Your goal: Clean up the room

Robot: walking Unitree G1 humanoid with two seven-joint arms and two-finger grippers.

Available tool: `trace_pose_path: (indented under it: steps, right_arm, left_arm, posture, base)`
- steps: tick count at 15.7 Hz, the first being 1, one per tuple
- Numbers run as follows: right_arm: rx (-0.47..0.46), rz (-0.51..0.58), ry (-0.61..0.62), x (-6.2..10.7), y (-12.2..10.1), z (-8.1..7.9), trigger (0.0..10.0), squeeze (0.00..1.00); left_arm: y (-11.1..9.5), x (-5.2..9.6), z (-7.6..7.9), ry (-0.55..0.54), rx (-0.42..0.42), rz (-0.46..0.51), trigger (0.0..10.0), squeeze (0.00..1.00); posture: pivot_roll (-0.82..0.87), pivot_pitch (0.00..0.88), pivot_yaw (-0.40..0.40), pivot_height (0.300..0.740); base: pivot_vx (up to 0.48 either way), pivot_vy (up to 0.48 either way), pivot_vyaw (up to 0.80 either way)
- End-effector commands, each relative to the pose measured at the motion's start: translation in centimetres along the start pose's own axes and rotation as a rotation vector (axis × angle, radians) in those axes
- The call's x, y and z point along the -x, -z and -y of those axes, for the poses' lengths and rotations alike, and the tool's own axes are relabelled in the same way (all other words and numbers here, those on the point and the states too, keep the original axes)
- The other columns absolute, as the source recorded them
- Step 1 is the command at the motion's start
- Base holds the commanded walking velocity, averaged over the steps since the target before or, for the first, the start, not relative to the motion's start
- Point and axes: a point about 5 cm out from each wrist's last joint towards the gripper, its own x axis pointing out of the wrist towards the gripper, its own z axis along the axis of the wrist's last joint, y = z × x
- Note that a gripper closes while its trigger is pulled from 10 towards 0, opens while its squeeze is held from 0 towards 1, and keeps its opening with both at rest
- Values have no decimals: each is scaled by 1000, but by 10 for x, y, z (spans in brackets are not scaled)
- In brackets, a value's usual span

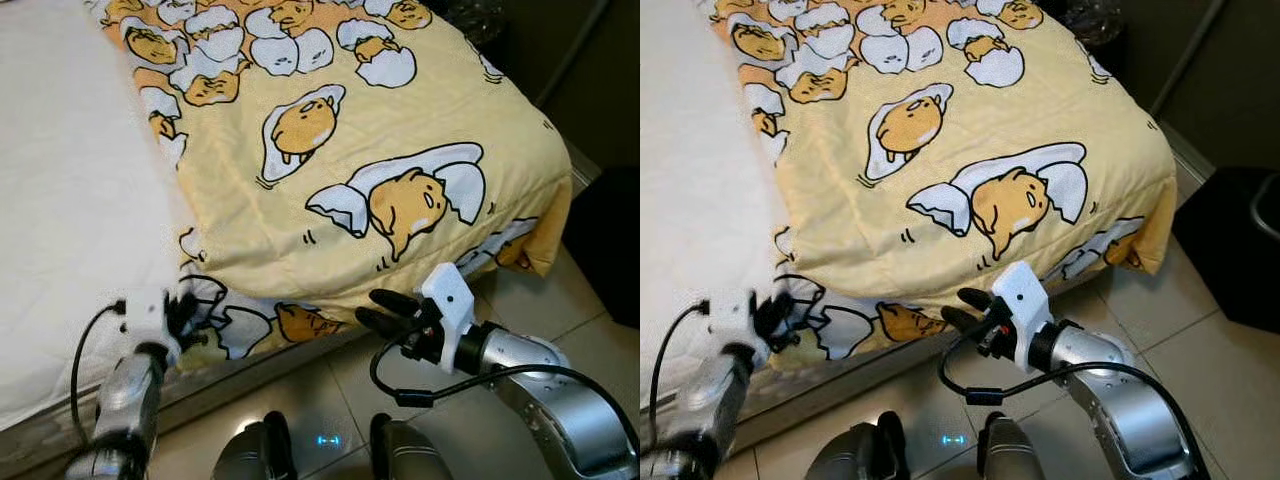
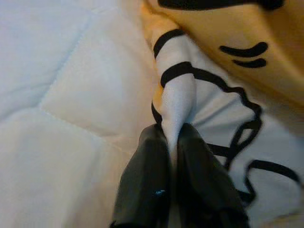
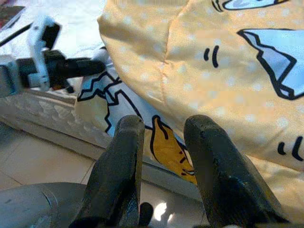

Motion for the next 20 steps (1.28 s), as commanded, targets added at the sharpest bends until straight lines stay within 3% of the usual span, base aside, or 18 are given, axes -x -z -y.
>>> trace_pose_path:
  steps: [1,3,6,8,10,12,13,14,15,18,19,20]
  right_arm:
    - [2,-5,7,-1,3,0,10000,0]
    - [5,6,10,-5,4,3,10000,0]
    - [16,36,-12,-23,4,13,10000,0]
    - [37,54,-30,-35,-2,20,10000,0]
    - [48,63,-35,-40,-5,22,10000,0]
    - [63,54,-54,-42,-4,24,10000,0]
    - [67,50,-61,-42,-3,25,10000,0]
    - [76,35,-71,-43,1,25,10000,0]
    - [78,31,-72,-43,2,25,10000,0]
    - [80,31,-70,-41,1,28,10000,0]
    - [82,29,-68,-40,3,29,10000,0]
    - [84,28,-68,-40,3,30,10000,0]
  left_arm:
    - [4,7,-4,6,37,10,0,0]
    - [4,22,-8,73,72,50,0,0]
    - [0,63,-14,187,122,94,0,0]
    - [8,91,-13,324,132,-6,0,0]
    - [13,108,-14,373,132,-79,0,0]
    - [33,134,-8,487,158,-299,0,0]
    - [36,138,-7,505,165,-356,0,0]
    - [51,147,-7,518,107,-500,0,0]
    - [61,148,-12,485,35,-580,0,0]
    - [50,129,-9,457,47,-512,0,0]
    - [44,120,-8,428,17,-472,1333,0]
    - [41,114,-11,374,-12,-457,10000,0]
  posture:
    - [-237,169,107,740]
    - [-209,132,108,740]
    - [-109,46,76,740]
    - [-78,20,61,740]
    - [-71,14,56,740]
    - [-65,16,49,740]
    - [-65,16,49,740]
    - [-70,24,49,740]
    - [-75,27,49,740]
    - [-77,31,50,740]
    - [-85,32,54,740]
    - [-89,31,55,740]
  base:
    - [0,0,0]
    - [0,0,0]
    - [0,0,0]
    - [0,0,0]
    - [0,0,0]
    - [0,0,0]
    - [0,0,0]
    - [0,0,0]
    - [0,0,0]
    - [0,0,0]
    - [0,0,0]
    - [0,0,0]
